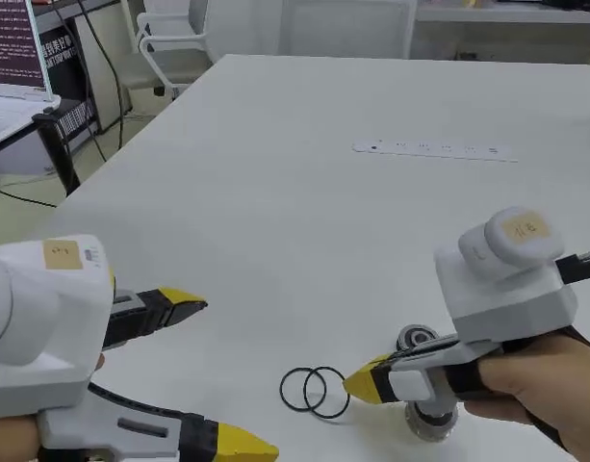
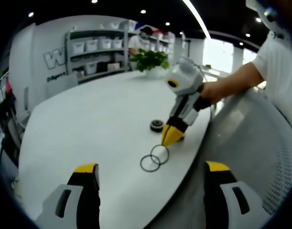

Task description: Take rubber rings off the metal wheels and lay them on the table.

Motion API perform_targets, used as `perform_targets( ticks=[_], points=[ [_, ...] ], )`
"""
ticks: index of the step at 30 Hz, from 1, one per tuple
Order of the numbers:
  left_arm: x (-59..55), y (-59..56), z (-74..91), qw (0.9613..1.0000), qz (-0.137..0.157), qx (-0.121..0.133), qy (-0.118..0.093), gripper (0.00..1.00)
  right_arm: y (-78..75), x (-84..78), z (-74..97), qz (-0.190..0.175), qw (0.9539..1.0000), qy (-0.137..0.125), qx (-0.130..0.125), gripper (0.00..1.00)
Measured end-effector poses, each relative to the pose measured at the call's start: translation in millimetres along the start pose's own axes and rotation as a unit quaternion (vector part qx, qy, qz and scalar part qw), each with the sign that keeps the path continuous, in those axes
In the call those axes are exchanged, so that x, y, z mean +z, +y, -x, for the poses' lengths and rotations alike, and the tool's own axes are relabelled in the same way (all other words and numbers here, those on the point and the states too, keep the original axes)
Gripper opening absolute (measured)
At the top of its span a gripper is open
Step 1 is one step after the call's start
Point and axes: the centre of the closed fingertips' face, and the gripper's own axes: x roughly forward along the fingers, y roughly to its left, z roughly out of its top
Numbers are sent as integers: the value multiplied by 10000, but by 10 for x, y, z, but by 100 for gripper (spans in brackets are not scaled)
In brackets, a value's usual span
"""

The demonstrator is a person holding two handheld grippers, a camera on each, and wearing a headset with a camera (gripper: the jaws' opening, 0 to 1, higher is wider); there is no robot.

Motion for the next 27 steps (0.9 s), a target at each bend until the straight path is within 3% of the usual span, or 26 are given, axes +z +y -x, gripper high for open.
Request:
perform_targets(
  ticks=[10,16,27],
  points=[
    [-30,8,-4,10000,35,14,68,91,-128,9,-1,133,9995,-49,-297,0],
    [-25,14,-3,10000,66,19,43,90,-181,6,12,39,9993,-89,-361,0],
    [-47,3,-8,9999,73,-20,99,89,-192,-15,-14,227,9987,-26,-450,4]
  ],
)
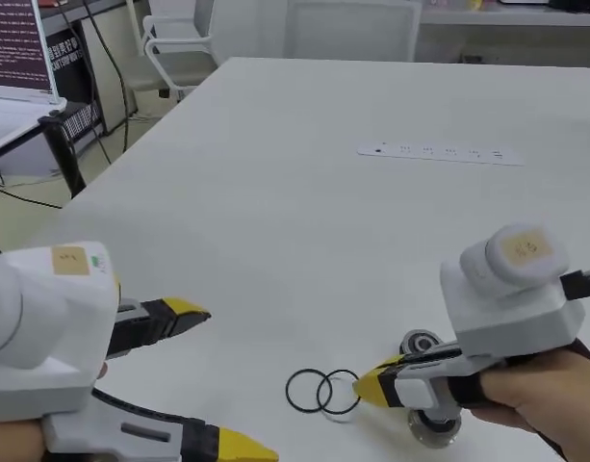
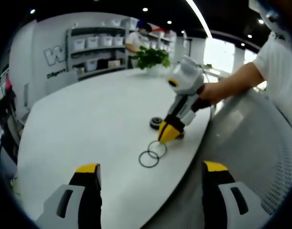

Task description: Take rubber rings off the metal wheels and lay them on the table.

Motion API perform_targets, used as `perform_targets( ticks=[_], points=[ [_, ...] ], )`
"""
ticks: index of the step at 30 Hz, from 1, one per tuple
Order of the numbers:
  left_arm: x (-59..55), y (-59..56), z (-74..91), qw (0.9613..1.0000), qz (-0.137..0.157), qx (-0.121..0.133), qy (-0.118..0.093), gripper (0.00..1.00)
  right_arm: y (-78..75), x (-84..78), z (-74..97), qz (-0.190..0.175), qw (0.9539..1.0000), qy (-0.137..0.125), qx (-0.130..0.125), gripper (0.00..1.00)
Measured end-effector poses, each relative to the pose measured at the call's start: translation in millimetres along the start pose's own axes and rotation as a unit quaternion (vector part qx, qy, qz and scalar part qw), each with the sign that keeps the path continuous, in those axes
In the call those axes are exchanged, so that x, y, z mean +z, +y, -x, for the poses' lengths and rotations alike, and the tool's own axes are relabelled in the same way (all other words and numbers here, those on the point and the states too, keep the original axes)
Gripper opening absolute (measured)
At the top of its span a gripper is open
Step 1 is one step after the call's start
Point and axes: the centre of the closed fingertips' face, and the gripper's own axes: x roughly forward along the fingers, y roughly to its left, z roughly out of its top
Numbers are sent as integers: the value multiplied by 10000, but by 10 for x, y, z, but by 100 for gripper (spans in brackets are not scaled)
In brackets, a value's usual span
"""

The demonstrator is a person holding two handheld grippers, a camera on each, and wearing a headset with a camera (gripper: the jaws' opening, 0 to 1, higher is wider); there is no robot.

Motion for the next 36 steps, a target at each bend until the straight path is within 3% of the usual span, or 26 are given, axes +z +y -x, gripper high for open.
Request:
perform_targets(
  ticks=[10,19,26,36],
  points=[
    [-7,-9,-5,10000,7,-15,29,88,-51,46,56,137,9998,-46,-97,6],
    [-13,-21,-9,10000,27,-40,41,88,-56,203,174,501,9983,-256,-163,12],
    [-13,-24,-10,10000,38,-37,38,87,-74,333,269,658,9964,-482,-220,14],
    [-16,-27,-11,10000,32,-40,43,87,-115,579,490,654,9923,-1029,-235,20]
  ],
)
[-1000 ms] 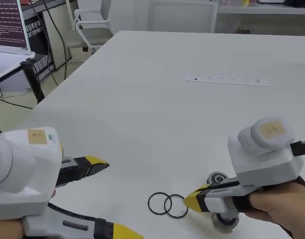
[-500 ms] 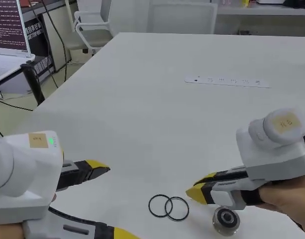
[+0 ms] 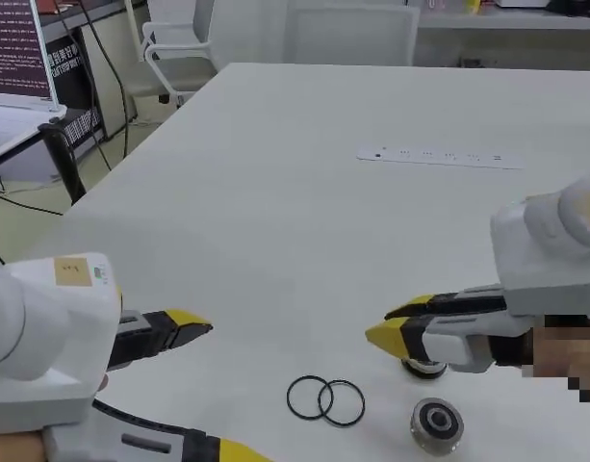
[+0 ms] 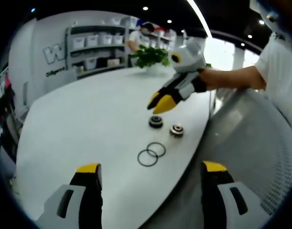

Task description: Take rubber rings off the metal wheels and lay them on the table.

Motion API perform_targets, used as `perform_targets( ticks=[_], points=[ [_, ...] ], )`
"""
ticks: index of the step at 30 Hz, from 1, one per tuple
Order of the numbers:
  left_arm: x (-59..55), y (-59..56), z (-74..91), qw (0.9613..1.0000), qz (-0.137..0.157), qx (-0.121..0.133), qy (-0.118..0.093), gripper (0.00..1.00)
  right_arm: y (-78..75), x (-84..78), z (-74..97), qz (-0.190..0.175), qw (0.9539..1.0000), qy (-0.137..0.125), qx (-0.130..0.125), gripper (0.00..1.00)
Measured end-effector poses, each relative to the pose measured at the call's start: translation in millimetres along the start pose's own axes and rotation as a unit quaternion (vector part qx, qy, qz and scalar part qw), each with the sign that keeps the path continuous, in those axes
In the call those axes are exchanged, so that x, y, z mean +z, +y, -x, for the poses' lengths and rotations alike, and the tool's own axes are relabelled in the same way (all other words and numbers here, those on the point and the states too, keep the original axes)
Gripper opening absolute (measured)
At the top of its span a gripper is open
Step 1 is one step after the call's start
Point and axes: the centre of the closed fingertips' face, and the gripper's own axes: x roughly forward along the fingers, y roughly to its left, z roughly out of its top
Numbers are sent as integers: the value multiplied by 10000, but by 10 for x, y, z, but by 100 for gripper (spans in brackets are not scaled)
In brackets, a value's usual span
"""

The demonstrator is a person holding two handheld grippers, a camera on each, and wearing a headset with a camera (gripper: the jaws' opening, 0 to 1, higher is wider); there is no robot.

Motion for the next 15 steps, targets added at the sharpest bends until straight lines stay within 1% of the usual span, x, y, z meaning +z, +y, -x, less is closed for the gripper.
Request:
perform_targets(
  ticks=[6,12,15],
  points=[
    [-11,-10,-4,10000,-9,-30,30,87,-99,133,138,-119,9993,-338,-120,24],
    [-14,-4,-2,10000,-16,-22,29,87,-204,172,244,-198,9982,-515,-217,26],
    [-8,-2,1,10000,-3,-13,7,87,-238,171,281,-141,9981,-555,-244,26]
  ],
)
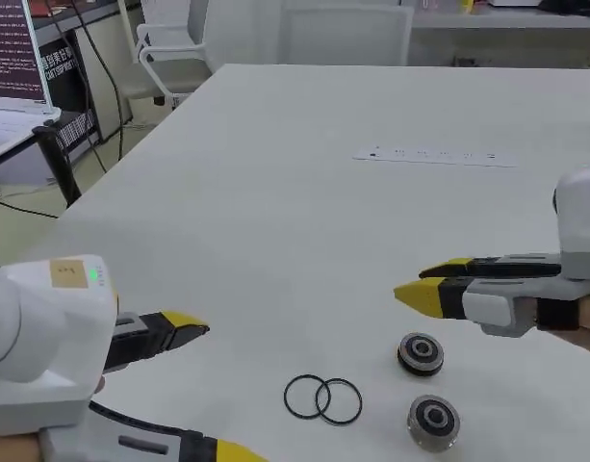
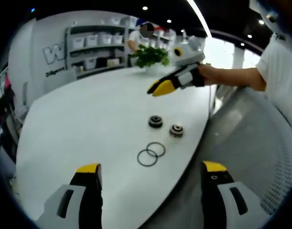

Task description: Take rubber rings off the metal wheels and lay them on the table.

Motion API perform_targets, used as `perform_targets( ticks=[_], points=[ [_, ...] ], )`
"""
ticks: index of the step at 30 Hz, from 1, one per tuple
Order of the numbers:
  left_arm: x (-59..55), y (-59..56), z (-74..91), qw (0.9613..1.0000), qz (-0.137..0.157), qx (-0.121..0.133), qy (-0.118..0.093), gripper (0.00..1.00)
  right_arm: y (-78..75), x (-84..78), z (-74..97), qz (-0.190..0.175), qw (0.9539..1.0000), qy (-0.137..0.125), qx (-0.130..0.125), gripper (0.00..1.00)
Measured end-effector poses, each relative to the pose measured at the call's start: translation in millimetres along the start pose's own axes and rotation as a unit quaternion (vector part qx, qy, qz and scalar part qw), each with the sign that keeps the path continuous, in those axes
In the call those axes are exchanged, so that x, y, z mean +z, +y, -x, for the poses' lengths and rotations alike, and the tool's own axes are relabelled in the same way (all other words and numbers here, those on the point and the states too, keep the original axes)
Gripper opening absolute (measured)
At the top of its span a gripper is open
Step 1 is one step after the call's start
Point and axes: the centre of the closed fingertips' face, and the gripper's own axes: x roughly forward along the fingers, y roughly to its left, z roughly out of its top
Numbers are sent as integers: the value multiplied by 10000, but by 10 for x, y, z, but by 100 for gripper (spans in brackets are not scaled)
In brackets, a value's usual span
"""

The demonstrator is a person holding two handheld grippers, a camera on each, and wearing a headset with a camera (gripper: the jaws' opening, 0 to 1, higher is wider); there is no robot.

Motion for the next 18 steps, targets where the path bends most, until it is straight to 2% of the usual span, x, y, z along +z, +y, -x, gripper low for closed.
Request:
perform_targets(
  ticks=[8,15,18],
  points=[
    [24,-3,6,10000,-14,2,-58,87,-122,-102,43,-61,9999,119,-42,29],
    [133,-1,29,9994,-13,-13,-332,86,-235,-212,82,-170,9995,259,-101,30],
    [213,-1,45,9990,-184,0,-415,86,-252,-237,84,-207,9993,302,-114,31]
  ],
)
